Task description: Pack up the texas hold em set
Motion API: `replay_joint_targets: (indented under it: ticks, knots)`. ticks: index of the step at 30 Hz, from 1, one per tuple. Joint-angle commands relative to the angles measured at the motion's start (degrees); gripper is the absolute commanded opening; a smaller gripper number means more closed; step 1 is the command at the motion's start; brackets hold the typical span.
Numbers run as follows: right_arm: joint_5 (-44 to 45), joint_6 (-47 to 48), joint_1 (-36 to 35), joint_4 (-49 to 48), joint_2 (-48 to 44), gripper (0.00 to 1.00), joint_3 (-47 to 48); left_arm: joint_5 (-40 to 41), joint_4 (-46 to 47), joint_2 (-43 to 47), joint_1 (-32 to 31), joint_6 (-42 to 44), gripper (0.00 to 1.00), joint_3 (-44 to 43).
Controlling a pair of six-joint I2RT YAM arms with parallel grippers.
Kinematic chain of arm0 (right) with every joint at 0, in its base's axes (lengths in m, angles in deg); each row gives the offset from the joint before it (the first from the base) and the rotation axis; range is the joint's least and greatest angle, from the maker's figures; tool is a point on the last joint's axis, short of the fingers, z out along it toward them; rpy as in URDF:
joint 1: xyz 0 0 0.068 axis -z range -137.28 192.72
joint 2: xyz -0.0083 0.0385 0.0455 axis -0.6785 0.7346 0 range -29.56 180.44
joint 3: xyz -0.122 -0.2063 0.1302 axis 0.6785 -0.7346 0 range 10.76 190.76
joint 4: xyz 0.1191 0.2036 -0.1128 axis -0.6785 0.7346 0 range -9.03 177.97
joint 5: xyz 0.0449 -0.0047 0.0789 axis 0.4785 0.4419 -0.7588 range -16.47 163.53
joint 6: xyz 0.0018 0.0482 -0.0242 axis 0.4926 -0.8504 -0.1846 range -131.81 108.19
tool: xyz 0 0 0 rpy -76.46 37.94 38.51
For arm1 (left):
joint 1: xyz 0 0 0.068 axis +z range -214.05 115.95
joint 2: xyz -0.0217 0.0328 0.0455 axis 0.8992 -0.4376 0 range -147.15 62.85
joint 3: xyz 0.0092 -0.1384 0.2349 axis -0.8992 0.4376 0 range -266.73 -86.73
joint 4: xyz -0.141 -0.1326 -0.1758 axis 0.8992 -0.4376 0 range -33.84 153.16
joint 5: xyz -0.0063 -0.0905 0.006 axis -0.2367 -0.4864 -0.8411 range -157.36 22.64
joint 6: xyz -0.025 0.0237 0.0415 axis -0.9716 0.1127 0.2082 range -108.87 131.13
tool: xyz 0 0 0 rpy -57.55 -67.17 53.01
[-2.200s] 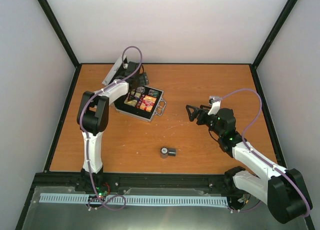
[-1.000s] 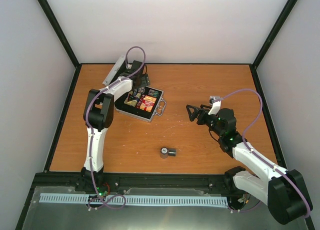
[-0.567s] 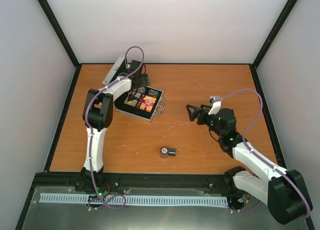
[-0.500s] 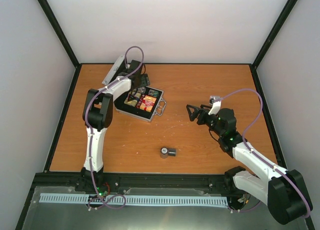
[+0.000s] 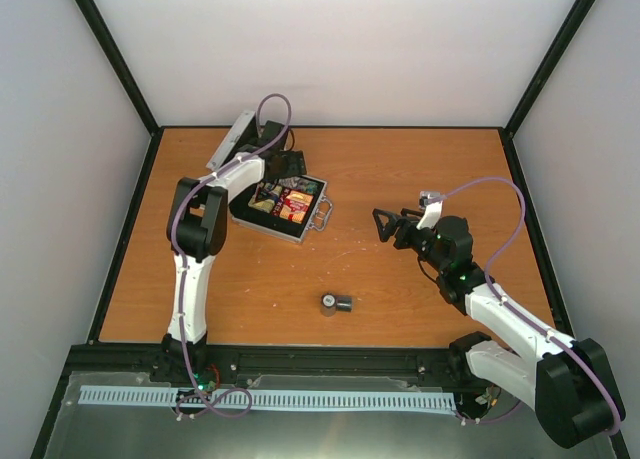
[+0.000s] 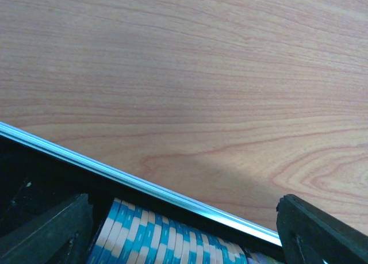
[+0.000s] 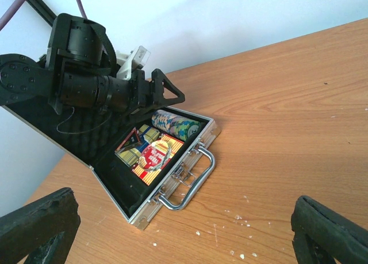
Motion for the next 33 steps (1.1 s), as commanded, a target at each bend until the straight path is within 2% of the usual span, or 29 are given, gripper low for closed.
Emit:
replay_joint_targets:
  ticks: [1, 19, 23, 29, 33]
  knots:
    - [-0.03, 0.26, 0.42, -1.43, -0.50, 1.00, -0.20, -3.22, -0.88, -1.28, -1.52, 2.34, 0.88, -2.69]
    - [-0.18, 0.25, 0.47, -1.32, -0.08, 1.00, 0.06, -6.60, -3.72, -3.87, -4.19, 6.80, 0.87, -6.41]
    - [-0.11, 0.25, 0.45, -1.35, -0.07, 1.00, 0.03, -4.99, -3.95, -3.35, -4.72, 6.84, 0.87, -6.12]
    - [-0.09, 0.25, 0.43, -1.31, -0.25, 1.00, -0.03, 0.57, 0.58, 1.70, -4.84, 4.46, 0.90, 0.60]
    - [-0.19, 0.26, 0.44, -1.40, -0.28, 1.00, -0.13, 4.16, 6.65, 7.82, -4.84, 2.99, 0.99, 7.98]
